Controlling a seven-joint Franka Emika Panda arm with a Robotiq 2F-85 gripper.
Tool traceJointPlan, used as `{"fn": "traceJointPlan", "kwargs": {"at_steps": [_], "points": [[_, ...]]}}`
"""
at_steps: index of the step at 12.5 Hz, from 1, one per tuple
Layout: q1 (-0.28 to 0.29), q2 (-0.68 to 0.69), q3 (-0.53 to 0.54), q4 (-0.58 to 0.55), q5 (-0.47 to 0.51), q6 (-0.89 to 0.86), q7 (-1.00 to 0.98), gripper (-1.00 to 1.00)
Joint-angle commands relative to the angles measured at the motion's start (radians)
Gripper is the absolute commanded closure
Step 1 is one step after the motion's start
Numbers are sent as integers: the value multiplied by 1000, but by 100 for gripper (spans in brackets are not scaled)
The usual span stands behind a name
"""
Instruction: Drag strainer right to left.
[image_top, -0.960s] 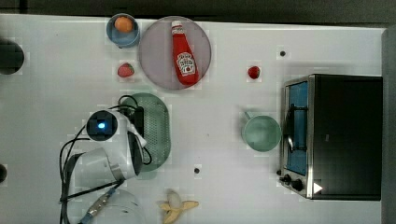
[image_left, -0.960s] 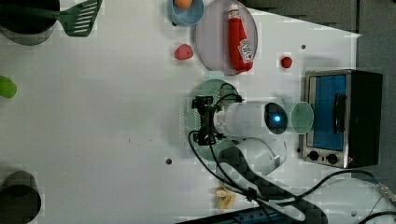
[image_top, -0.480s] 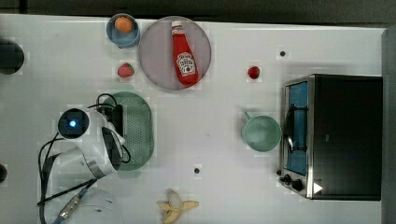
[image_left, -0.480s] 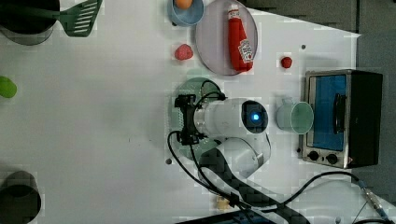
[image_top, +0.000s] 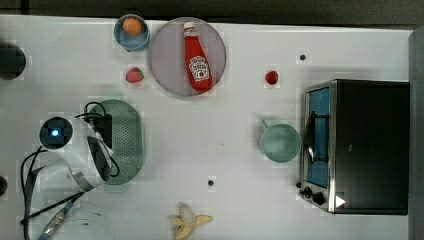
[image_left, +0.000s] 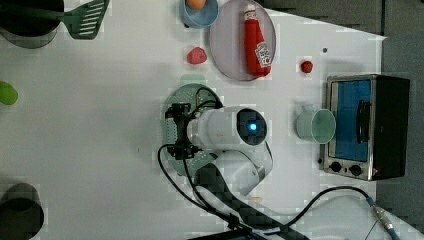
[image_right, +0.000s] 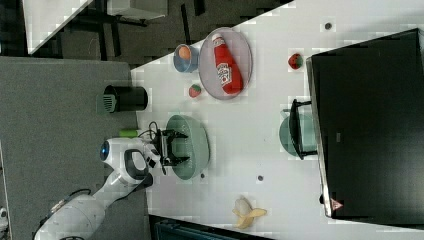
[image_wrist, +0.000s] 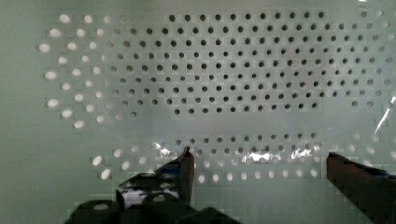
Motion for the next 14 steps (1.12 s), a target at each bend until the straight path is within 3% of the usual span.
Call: {"fn": "traceJointPlan", "kwargs": {"at_steps": [1, 14], "points": [[37, 30, -13, 70, -5, -15, 123, -100], [106, 103, -12, 187, 68, -11, 135, -100]]}}
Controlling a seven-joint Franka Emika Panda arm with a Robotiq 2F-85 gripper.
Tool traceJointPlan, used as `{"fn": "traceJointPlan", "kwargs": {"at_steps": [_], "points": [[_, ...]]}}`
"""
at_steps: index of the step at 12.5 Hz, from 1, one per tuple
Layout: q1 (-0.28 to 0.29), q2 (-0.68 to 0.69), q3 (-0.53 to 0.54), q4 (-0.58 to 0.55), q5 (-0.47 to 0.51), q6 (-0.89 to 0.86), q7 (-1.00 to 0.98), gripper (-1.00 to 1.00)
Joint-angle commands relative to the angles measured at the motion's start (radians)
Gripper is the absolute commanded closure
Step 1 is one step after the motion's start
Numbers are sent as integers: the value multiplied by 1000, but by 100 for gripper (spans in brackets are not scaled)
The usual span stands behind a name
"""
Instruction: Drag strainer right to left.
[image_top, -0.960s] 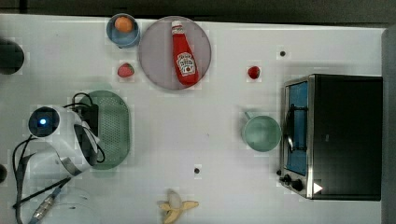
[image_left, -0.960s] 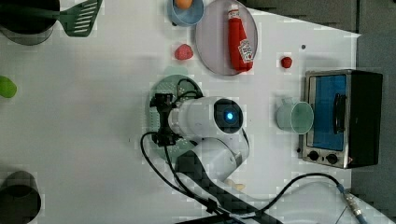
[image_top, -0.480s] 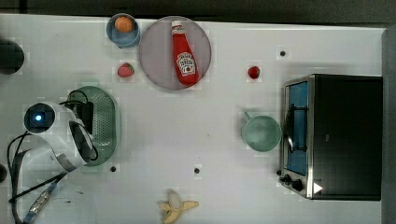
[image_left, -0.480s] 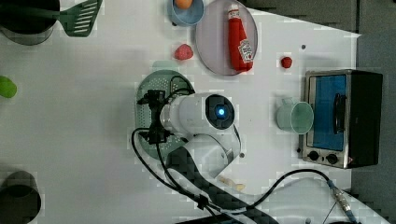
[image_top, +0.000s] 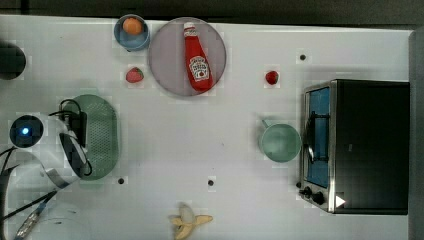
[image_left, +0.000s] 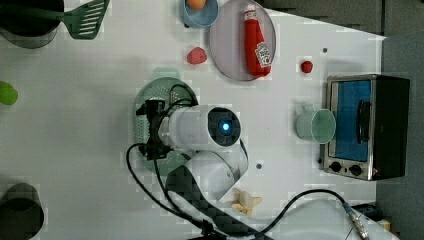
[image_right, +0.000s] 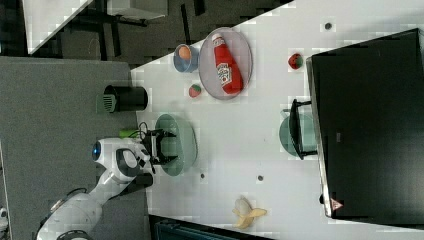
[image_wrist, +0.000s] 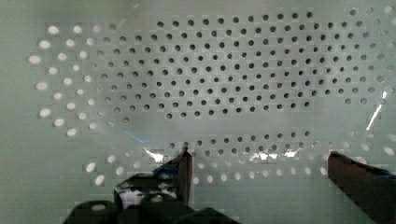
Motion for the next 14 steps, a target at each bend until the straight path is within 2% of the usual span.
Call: {"fn": "traceJointPlan", "kwargs": {"at_steps": [1, 4, 8, 10, 14], "points": [[13, 12, -9, 27, 3, 4, 60, -100], [12, -37, -34, 26, -3, -55, -22, -100], [10, -223, -137, 21, -7, -290, -272, -100], [5, -344, -227, 21, -10, -404, -417, -100], [-16, -595, -453, 29, -74, -637, -832, -100]]}}
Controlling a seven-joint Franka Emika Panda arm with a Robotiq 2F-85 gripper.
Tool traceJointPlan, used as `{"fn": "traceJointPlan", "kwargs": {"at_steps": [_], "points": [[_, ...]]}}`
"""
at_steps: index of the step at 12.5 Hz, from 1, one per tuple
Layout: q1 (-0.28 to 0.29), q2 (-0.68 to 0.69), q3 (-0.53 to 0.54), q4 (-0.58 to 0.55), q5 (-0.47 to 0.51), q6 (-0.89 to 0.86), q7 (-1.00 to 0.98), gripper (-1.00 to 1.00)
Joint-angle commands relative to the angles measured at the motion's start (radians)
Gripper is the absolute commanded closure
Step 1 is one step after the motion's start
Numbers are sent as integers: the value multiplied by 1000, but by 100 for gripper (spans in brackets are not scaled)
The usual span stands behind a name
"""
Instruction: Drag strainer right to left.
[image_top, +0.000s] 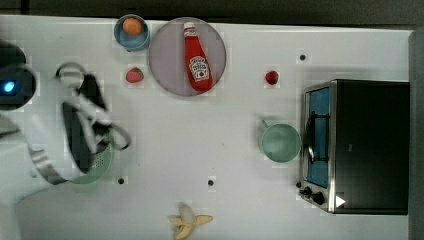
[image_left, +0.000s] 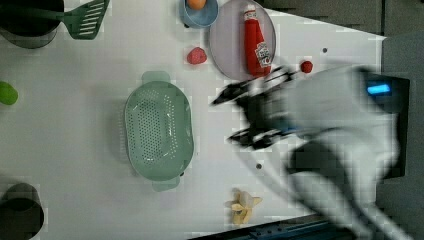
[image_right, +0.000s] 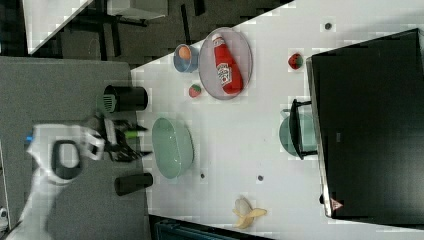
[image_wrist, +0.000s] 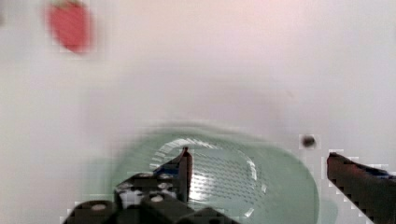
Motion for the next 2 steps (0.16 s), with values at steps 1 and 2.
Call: {"fn": "traceJointPlan", "kwargs": {"at_steps": [1, 2], "points": [[-89, -172, -159, 56, -71, -114, -367, -100], [-94, -225, -216, 56, -107, -156, -437, -100]]}}
